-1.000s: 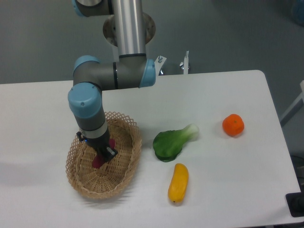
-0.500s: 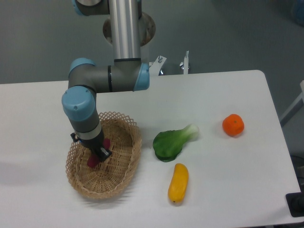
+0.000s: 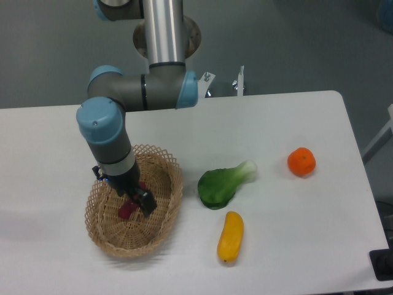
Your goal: Place the sweet potato in the basket
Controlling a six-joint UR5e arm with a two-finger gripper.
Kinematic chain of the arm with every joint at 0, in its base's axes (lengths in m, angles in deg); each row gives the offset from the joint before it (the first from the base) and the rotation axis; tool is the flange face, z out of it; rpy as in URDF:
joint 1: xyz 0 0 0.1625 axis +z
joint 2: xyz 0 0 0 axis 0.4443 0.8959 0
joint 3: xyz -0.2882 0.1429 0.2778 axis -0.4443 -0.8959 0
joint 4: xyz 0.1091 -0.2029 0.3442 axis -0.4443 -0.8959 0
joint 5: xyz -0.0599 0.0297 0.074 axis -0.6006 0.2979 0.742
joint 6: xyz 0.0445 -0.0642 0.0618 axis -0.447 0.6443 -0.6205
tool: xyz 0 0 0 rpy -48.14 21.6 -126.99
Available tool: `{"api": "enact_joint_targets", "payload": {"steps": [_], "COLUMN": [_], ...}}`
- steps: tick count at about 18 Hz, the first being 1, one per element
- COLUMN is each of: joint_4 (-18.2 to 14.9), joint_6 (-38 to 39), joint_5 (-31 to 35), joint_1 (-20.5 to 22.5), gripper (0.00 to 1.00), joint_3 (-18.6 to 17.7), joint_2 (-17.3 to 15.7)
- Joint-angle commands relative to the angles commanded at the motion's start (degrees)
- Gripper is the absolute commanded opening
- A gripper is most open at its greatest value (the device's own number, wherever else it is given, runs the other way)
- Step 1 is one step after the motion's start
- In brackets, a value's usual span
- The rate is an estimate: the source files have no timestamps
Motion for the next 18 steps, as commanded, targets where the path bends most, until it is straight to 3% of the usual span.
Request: {"api": "enact_joint_targets", "payload": {"steps": [4,6,14,18], "joint_4": [-1.0,-3.0,-15.3,-19.4], "joint_6": [-0.8,-2.2,-23.8,-38.0], "joint_5": [-0.4,-0.5,-1.5,-4.0], "joint_1": [6.2,9.5,21.3,27.9], "gripper": [1.00,1.00,1.00,1.00], "joint_3": [5.7,7.6,12.7,12.7], "joint_2": [-1.2,-1.2,-2.0,-3.8]}}
